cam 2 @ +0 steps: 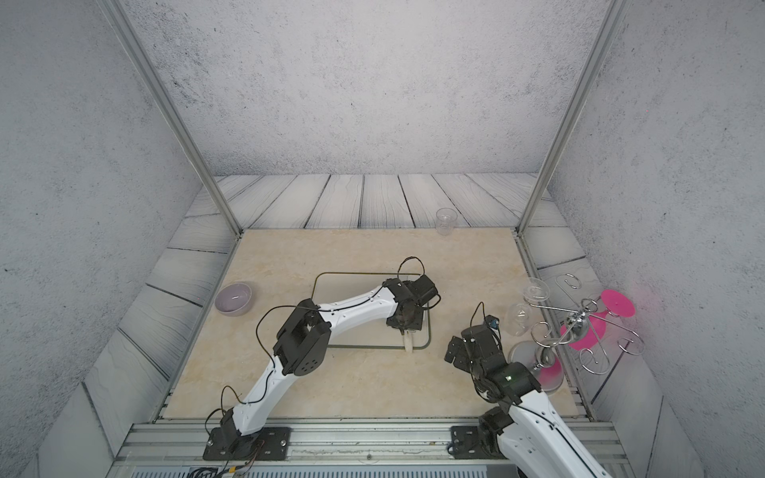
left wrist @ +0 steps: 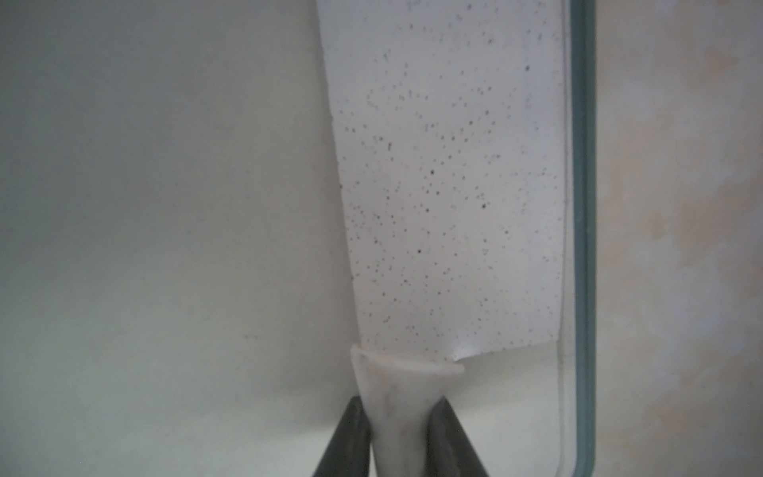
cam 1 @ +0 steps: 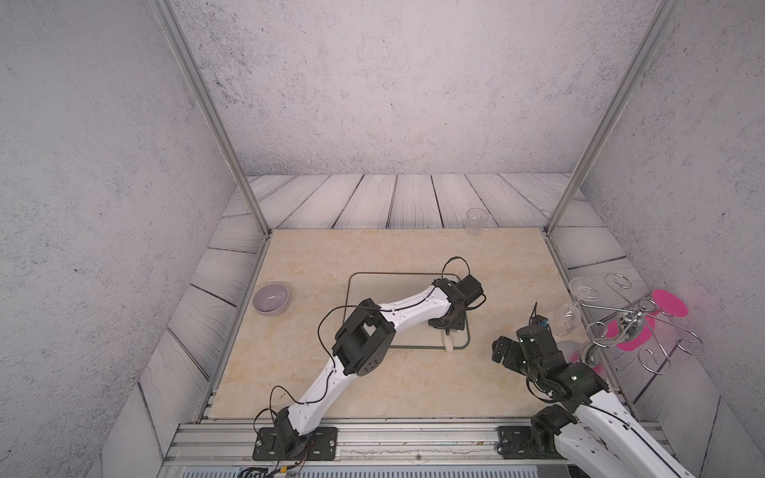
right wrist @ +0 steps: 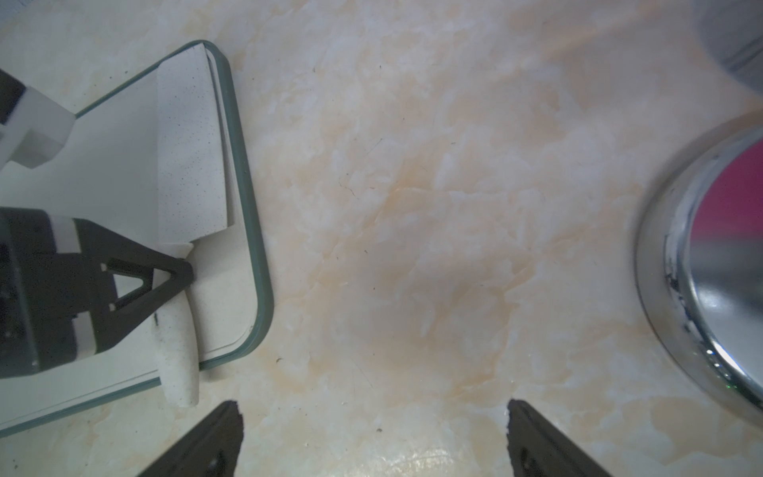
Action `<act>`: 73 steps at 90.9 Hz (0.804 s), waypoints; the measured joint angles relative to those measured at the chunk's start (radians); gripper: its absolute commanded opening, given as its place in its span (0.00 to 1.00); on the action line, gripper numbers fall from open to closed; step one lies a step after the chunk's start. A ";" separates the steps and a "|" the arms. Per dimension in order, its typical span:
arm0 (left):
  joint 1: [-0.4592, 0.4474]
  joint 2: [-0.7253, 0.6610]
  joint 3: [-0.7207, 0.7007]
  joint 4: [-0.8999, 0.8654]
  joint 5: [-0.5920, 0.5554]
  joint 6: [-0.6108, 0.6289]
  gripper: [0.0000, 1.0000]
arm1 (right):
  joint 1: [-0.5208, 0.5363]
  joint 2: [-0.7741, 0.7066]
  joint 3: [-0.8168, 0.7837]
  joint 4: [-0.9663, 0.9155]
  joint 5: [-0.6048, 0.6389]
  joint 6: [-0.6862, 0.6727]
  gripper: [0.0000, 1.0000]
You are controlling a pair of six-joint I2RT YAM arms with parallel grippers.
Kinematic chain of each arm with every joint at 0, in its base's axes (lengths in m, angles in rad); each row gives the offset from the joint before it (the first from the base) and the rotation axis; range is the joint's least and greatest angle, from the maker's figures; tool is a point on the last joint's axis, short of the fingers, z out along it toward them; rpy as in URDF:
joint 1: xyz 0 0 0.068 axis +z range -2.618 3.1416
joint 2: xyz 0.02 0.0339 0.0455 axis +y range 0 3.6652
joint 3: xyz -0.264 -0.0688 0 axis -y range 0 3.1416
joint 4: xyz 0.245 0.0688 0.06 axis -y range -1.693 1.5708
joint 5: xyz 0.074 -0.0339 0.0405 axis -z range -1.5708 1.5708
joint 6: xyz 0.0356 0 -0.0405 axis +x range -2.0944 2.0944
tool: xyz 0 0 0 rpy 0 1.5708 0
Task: Align the knife with the edge of the cutting board
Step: Place the knife at the edge of the cutting board.
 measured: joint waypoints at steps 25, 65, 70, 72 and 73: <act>0.002 0.000 0.004 -0.001 0.010 0.000 0.11 | -0.001 0.011 0.000 0.011 0.000 -0.003 0.99; 0.004 0.007 0.011 -0.003 0.022 0.003 0.34 | -0.003 0.015 0.000 0.012 0.000 -0.003 0.99; 0.004 0.009 0.015 0.002 0.024 0.006 0.37 | -0.003 0.015 0.000 0.012 0.000 -0.003 0.99; 0.004 0.010 0.015 0.005 0.025 0.005 0.38 | -0.003 0.015 0.000 0.012 0.000 -0.003 0.99; 0.004 0.010 0.015 0.005 0.025 0.007 0.39 | -0.003 0.015 0.000 0.013 0.001 -0.003 0.99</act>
